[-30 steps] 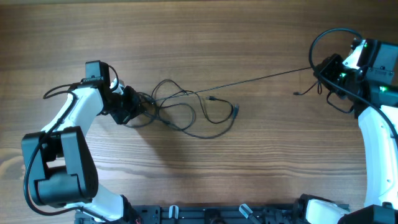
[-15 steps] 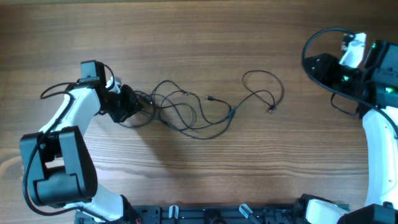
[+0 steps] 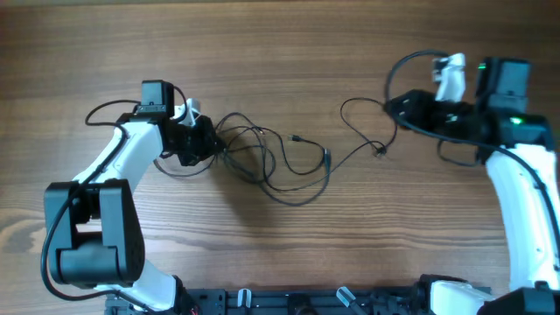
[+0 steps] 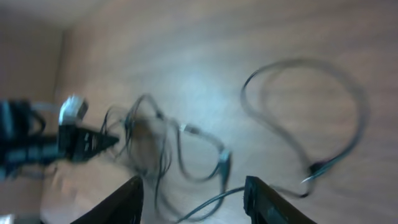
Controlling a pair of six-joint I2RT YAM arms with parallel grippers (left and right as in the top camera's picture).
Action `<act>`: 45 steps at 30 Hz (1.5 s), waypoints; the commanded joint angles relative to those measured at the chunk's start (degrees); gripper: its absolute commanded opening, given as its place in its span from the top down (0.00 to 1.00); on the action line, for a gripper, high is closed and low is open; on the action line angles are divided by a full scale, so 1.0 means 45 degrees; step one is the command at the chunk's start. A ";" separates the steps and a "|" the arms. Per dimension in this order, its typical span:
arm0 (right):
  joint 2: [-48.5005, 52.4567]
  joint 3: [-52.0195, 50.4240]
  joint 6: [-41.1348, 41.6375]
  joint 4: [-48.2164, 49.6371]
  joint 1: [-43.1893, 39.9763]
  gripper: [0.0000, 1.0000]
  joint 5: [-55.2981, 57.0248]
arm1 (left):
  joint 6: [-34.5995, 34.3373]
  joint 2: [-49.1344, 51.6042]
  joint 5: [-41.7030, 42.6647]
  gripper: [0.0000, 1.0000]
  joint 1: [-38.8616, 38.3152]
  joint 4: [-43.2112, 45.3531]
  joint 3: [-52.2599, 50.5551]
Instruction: Untangle cables
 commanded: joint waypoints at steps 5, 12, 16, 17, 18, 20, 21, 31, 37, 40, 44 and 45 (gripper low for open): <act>0.1695 0.0015 -0.0102 -0.0991 0.3191 0.39 -0.0291 | 0.0340 0.0024 -0.1365 0.96 -0.0306 -0.0743 -0.0024; 0.2540 0.0015 0.2812 -0.1360 0.5027 0.34 0.0321 | 0.0335 0.0024 -0.1486 0.96 -0.0306 -0.0884 -0.0024; 0.2837 0.0015 0.3993 -0.1753 0.5824 0.32 0.1909 | 0.0335 0.0024 -0.1491 0.96 -0.0306 -0.0889 -0.0024; 0.2982 0.0015 0.4206 -0.1821 0.6047 0.31 0.2327 | 0.0335 0.0024 -0.1491 0.96 -0.0306 -0.0889 -0.0024; 0.3045 0.0015 0.4333 -0.1826 0.6207 0.30 0.2516 | 0.0335 0.0024 -0.1491 0.96 -0.0306 -0.0899 -0.0024; 0.3245 0.0015 0.4643 -0.1715 0.6499 0.28 0.2807 | 0.0340 0.0024 -0.1496 0.96 -0.0306 -0.0923 -0.0024; 0.3376 0.0010 0.4789 -0.1632 0.6615 0.27 0.2939 | 0.0340 0.0024 -0.1496 0.96 -0.0306 -0.0923 -0.0024; 0.4391 0.0005 0.5459 -0.0962 0.7057 0.25 0.3147 | 0.0335 0.0024 -0.1491 0.96 -0.0306 -0.0947 -0.0024; 0.4405 0.0005 0.4163 -0.0976 0.7062 0.26 0.2438 | 0.0335 0.0024 -0.1496 0.96 -0.0306 -0.0967 -0.0024; 0.4405 0.0005 0.0588 -0.1253 0.7062 0.26 0.1161 | 0.0335 0.0024 -0.1491 0.96 -0.0306 -0.0971 -0.0024; 0.4405 0.0010 -0.1982 -0.2059 0.7057 0.27 0.0753 | 0.0335 0.0024 -0.1491 0.96 -0.0306 -0.0967 -0.0024; 0.4405 0.0010 -0.1865 -0.1953 0.7057 0.27 0.0792 | 0.0340 0.0024 -0.1496 0.96 -0.0306 -0.0962 -0.0024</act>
